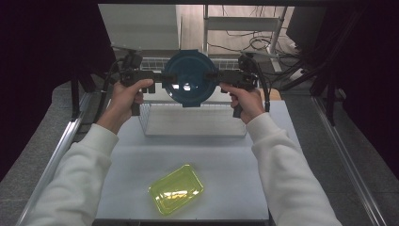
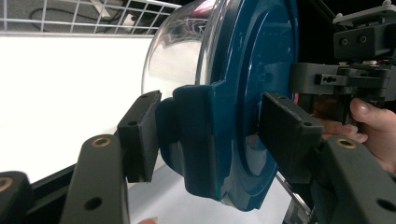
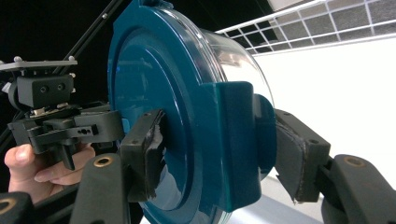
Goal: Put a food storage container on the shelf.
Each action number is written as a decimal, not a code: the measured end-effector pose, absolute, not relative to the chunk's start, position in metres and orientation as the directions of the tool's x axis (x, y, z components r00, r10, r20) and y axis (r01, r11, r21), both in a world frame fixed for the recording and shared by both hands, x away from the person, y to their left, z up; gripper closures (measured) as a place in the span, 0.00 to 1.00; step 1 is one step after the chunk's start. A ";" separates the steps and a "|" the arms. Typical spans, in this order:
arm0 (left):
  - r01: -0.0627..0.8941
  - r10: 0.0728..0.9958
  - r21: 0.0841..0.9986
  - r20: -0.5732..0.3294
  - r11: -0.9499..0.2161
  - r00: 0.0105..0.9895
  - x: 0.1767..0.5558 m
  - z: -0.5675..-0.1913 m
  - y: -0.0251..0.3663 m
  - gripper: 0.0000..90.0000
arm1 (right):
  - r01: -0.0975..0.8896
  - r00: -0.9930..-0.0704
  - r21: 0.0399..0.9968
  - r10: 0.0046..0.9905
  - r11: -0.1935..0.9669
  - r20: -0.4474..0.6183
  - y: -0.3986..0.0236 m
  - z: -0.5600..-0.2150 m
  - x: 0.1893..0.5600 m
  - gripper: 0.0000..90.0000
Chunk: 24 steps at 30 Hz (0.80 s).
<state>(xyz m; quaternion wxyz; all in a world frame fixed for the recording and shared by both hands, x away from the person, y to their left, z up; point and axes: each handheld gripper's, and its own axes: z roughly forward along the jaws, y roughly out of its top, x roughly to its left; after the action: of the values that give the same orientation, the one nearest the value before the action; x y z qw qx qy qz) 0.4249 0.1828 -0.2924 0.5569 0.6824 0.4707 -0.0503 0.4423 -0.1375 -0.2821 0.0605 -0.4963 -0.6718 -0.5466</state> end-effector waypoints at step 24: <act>0.738 0.559 0.673 -0.629 0.043 0.541 0.471 -0.309 0.178 0.45 | 0.773 -0.431 0.624 0.628 -0.113 0.648 -0.143 -0.292 0.477 0.44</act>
<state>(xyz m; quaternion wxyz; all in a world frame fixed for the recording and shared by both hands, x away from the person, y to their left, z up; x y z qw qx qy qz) 0.4709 0.1782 -0.3093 0.5466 0.6868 0.4721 -0.0820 0.4770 -0.1430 -0.2915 0.0690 -0.5288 -0.6625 -0.5260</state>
